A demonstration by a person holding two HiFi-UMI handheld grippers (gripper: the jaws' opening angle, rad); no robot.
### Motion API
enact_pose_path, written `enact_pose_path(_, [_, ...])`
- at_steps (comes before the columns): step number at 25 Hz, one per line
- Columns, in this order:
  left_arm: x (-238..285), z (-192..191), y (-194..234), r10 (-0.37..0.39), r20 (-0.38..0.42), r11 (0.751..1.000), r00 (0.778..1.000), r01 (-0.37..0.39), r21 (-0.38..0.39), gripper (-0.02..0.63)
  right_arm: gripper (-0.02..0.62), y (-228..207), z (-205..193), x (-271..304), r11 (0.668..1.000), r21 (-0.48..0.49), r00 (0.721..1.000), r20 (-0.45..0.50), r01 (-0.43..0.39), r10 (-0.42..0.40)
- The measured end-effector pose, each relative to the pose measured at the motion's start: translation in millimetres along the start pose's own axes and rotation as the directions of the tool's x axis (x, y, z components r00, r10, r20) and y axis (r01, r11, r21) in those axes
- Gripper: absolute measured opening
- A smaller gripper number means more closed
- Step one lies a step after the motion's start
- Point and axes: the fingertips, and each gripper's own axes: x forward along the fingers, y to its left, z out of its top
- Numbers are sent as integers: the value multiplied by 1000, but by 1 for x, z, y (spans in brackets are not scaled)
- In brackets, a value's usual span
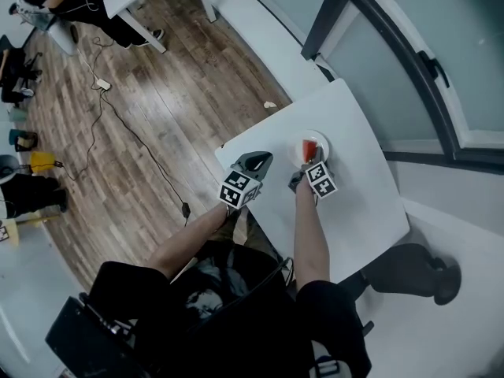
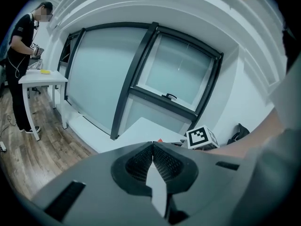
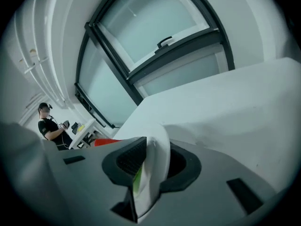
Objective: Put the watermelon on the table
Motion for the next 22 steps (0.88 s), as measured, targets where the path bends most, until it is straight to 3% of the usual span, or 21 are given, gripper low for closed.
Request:
enact_pose_path(7, [-3, -6, 5, -3, -13, 1000, 1000, 3, -24, 6, 72, 5, 12, 1, 984, -177, 999, 21, -24, 28])
enact_pose_path(10, [-7, -8, 2, -8, -15, 1000, 1000, 8, -23, 6, 112, 0, 12, -3, 947, -319, 999, 40, 23, -11])
enact_pose_path(13, [-11, -9, -1, -12, -16, 999, 1000, 11, -31, 6, 158, -13, -1, -8, 868, -488, 995, -3, 85, -99])
enact_pose_path(16, [-10, -14, -3, -13, -24, 999, 1000, 12, -37, 6, 161, -17, -19, -11, 707, -704, 989, -43, 72, -143])
enact_pose_path(17, [-9, -16, -4, -16, -28, 999, 999, 15, -35, 5, 161, -18, -20, -11, 669, -740, 989, -45, 63, -143])
enact_pose_path(18, [-9, -16, -6, -20, -30, 999, 999, 19, -32, 6, 161, -17, -19, -11, 657, -752, 989, -47, 56, -138])
enact_pose_path(19, [-9, -16, -7, -24, -31, 999, 999, 23, -26, 6, 161, -16, -15, -13, 665, -745, 991, -44, 54, -129])
enact_pose_path(22, [-3, -12, -6, -31, -31, 999, 999, 30, -13, 6, 161, 3, 11, -29, 720, -693, 999, 2, 36, -48])
